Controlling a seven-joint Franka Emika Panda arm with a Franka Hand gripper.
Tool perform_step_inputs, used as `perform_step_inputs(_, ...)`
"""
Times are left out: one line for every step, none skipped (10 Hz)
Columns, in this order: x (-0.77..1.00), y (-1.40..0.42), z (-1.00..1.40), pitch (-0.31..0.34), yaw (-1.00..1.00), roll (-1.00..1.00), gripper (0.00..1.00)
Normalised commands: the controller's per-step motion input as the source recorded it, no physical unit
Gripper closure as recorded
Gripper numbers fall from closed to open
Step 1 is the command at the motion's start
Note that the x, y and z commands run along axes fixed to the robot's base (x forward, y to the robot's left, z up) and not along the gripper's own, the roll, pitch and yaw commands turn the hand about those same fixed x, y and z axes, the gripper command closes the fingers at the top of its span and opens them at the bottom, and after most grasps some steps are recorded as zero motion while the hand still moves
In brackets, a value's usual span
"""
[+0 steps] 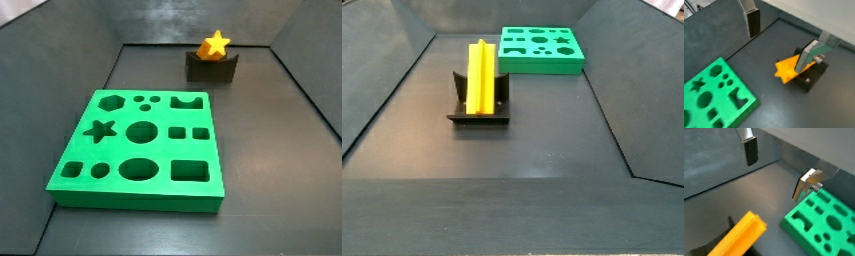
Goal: Pick up the star object. Move up. Place the star object on the fixture. Regrasp the star object. Move to above the board. Insert the star object.
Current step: Regrasp the star object.
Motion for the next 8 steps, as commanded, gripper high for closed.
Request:
perform_step_inputs(0.0,-0.02,0.01,0.025,0.04,1.0,0.0)
perform_step_inputs(0.0,-0.02,0.01,0.024,0.04,1.0,0.0)
perform_step_inputs(0.0,-0.01,0.01,0.025,0.05,1.0,0.0)
perform_step_inputs(0.0,-0.02,0.01,0.032,0.05,1.0,0.0)
perform_step_inputs(0.01,-0.02,0.01,0.038,0.05,1.0,0.0)
perform_step_inputs(0.03,-0.02,0.0,0.046,0.05,1.0,0.0)
perform_step_inputs(0.04,-0.02,0.0,0.054,0.06,1.0,0.0)
perform_step_inputs(0.06,-0.03,0.0,0.068,0.06,1.0,0.0)
